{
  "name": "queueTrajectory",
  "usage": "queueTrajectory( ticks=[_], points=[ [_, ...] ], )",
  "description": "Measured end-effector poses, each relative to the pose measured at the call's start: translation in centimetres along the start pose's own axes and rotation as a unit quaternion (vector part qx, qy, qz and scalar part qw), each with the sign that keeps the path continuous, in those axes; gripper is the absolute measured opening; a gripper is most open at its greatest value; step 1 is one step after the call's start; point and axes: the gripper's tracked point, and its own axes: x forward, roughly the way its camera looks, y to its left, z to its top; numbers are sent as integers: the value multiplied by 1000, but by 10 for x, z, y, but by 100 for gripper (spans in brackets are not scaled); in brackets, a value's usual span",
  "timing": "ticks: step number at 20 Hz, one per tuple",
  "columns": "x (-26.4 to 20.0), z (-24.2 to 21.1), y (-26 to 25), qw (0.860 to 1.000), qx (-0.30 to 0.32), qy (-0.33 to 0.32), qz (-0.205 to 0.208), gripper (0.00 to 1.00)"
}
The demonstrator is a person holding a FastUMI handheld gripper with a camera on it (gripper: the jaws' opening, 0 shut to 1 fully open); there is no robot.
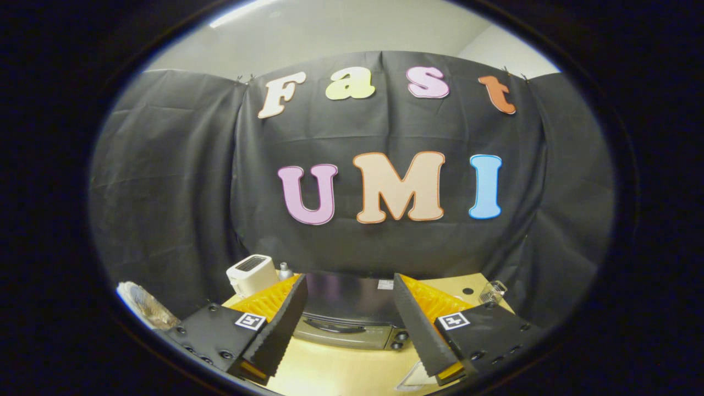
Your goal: Open the toaster oven, put the food inside, and close the toaster oven door.
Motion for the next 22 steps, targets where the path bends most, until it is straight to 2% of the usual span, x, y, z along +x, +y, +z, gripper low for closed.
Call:
queueTrajectory(
  ticks=[10,15,22],
  points=[
    [9,-20,22,1000,-11,19,5,98],
    [22,-48,34,999,-11,40,-4,98],
    [72,-104,55,997,1,69,-24,98]
  ],
)
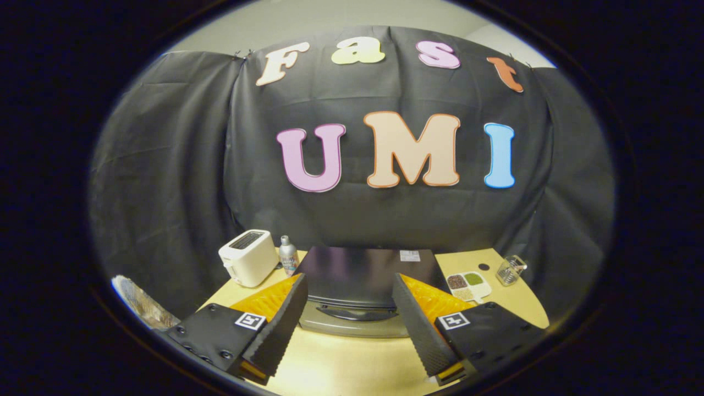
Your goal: Open the toaster oven, put the food inside, and close the toaster oven door.
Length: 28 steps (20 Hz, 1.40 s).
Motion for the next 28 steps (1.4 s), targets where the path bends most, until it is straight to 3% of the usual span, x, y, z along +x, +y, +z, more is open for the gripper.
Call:
queueTrajectory(
  ticks=[8,16,19,28],
  points=[
    [57,-55,5,999,6,17,-35,98],
    [103,-80,8,998,41,-24,-27,97],
    [106,-98,-6,998,44,-14,-44,96],
    [96,-104,-11,996,38,-74,-34,92]
  ],
)
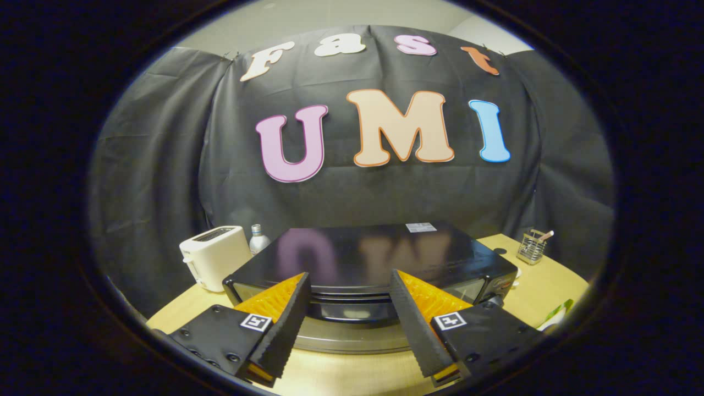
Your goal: Open the toaster oven, put the food inside, and close the toaster oven door.
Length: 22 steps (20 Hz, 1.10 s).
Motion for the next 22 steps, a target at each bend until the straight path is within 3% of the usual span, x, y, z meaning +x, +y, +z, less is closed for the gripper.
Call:
queueTrajectory(
  ticks=[7,22],
  points=[
    [-41,-15,-1,1000,-12,26,-10,89],
    [-120,-98,-10,978,-25,207,-21,88]
  ],
)
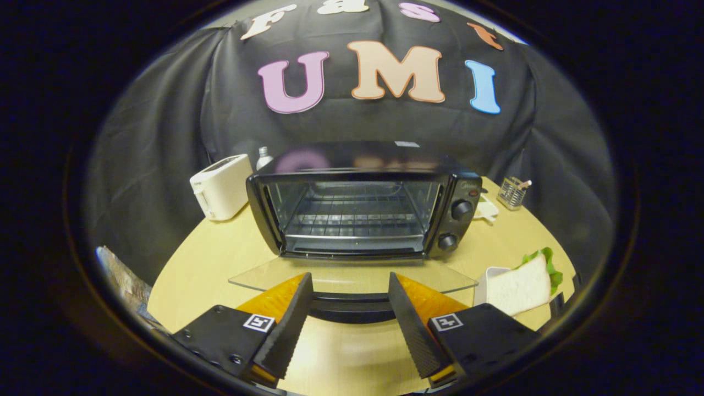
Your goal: Open the toaster oven, put the food inside, and close the toaster oven door.
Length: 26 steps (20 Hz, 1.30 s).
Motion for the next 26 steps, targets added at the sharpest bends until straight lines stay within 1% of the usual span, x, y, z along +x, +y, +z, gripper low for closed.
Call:
queueTrajectory(
  ticks=[5,13,19,26],
  points=[
    [12,-30,0,999,5,52,0,88],
    [37,-72,-10,995,3,105,2,88],
    [48,-69,-18,996,14,91,2,87],
    [48,-64,-21,996,16,87,16,87]
  ],
)
